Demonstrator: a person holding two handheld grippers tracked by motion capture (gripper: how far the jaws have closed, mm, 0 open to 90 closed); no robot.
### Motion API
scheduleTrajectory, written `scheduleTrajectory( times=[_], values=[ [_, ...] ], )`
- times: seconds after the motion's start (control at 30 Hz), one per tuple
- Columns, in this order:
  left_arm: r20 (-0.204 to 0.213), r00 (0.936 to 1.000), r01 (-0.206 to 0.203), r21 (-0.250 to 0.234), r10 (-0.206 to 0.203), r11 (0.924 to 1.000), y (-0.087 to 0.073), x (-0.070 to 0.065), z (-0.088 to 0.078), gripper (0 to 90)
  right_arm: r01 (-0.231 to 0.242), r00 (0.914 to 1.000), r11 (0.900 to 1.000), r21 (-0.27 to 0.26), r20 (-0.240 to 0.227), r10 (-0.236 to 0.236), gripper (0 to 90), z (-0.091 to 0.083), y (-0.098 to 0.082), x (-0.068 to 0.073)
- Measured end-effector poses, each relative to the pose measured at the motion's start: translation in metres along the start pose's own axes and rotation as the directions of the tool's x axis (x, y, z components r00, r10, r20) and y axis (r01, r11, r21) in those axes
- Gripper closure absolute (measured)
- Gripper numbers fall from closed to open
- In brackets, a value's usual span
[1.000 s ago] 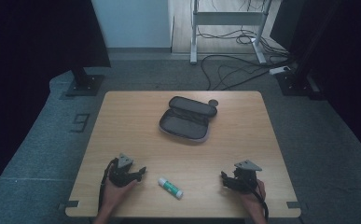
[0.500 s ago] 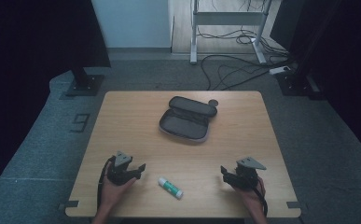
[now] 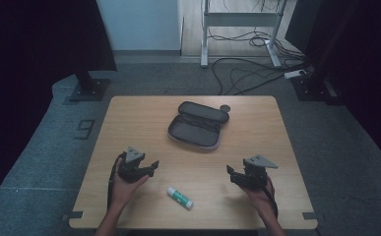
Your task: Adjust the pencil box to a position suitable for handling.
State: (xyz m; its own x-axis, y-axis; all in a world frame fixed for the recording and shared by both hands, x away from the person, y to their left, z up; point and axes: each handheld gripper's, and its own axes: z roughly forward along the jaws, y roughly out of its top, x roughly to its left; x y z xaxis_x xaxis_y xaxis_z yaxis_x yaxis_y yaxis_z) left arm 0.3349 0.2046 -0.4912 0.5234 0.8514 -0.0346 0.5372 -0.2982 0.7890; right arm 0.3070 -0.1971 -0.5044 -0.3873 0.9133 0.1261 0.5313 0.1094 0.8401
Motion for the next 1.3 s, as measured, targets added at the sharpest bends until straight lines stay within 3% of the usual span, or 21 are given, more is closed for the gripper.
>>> scheduleTrajectory(
  times=[0.2,0.33,0.57,0.97,1.3],
  values=[
    [0.012,0.9999,0.004,-0.010,-0.004,0.9999,0.014,0.002,0.004,34.2,-0.011,0.9998,1.000,0.002,-0.017,0.011,27.6,-0.001,0.011,0.000],
    [-0.032,0.9994,0.015,0.008,-0.015,0.9998,0.019,0.003,0.009,34.9,-0.007,0.9998,1.000,0.006,-0.020,0.007,27.8,0.002,0.015,0.000],
    [-0.035,0.9986,0.039,0.016,-0.039,0.9991,0.024,0.007,0.021,35.5,0.002,0.9996,1.000,0.021,-0.029,-0.001,28.3,0.013,0.021,0.005],
    [-0.014,0.9986,0.051,0.009,-0.051,0.9986,0.035,0.011,0.033,35.7,-0.008,0.9990,1.000,0.003,-0.043,0.009,28.9,0.026,0.037,0.012],
    [0.016,0.9971,0.075,0.003,-0.075,0.9972,0.052,0.015,0.045,36.6,0.002,0.9990,1.000,0.019,-0.045,-0.001,29.3,0.039,0.047,0.018]
  ],
)
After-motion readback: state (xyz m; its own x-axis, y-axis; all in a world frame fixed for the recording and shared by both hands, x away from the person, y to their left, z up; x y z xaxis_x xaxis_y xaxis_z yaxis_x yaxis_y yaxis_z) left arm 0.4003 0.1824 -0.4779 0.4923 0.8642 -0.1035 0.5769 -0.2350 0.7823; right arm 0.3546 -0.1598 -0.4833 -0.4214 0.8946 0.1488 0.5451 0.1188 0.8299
